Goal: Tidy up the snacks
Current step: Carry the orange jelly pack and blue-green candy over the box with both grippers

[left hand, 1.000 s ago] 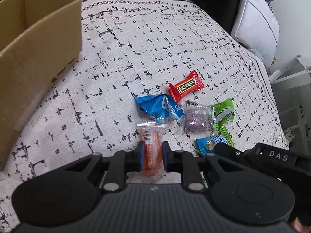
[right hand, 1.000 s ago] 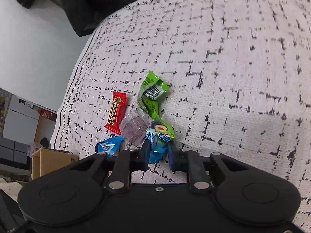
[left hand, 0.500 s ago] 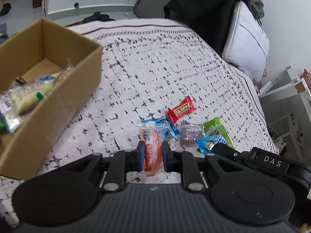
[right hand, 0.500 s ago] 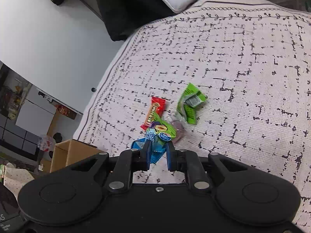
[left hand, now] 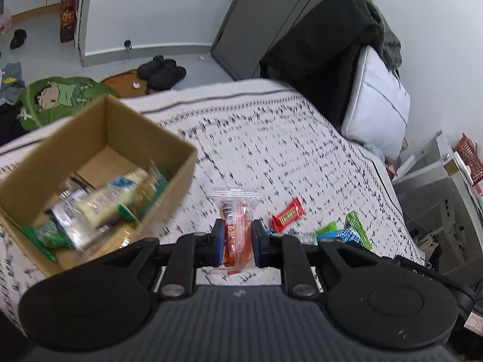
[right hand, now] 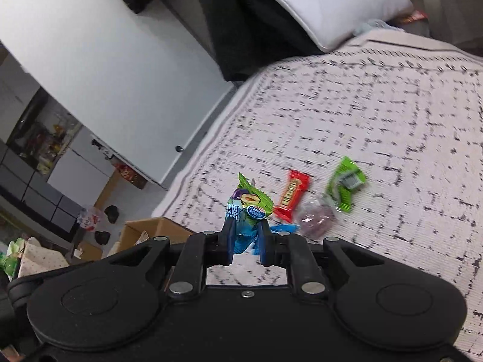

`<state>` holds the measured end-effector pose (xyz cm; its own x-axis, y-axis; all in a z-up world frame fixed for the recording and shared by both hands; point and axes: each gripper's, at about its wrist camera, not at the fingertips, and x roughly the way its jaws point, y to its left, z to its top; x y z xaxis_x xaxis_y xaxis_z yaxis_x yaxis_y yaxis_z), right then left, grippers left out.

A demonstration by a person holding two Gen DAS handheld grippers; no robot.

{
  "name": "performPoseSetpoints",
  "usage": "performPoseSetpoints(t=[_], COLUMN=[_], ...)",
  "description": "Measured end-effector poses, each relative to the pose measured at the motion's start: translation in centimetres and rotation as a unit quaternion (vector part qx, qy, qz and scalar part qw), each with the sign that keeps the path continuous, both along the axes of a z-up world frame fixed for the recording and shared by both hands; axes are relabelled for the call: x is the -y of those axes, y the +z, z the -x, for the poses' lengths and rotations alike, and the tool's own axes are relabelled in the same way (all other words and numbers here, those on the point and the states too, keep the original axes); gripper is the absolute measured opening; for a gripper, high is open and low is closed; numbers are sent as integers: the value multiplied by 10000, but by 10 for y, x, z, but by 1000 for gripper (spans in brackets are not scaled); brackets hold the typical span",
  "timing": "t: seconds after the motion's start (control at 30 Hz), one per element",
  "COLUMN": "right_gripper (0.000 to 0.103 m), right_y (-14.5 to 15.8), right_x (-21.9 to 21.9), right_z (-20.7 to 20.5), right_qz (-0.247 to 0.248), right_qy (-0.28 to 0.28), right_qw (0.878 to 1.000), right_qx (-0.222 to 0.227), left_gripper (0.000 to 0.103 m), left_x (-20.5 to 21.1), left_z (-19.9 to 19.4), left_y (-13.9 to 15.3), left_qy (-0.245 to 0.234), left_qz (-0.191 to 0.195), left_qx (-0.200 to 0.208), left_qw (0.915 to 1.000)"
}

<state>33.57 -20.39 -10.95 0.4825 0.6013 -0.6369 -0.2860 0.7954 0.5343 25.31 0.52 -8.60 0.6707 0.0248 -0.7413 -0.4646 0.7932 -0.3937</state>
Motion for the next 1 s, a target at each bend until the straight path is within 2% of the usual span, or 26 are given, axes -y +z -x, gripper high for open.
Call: performPoseSetpoints(t=[0.2,0.4,0.67,1.0], right_gripper=[15,15,15,15], right_y=[15,25,32,27], right_x=[-22,-43,-70,-109], right_z=[9,22,33,43], right_qz=[-64,-73,28,263], right_qy=[208,376,450,719], right_qw=[9995,9982,9969,9942], right_qx=[250,470,643,755], left_gripper=[18,18,18,18], left_x=[-25,-51,-80,-122], left_z=[16,29,40,46], left_y=[19,25,21,4], left_qy=[134,280,381,518], left_qz=[-119,-128,-30,153], left_qx=[123,190,213,114], left_qw=[9998,9993,9990,9985])
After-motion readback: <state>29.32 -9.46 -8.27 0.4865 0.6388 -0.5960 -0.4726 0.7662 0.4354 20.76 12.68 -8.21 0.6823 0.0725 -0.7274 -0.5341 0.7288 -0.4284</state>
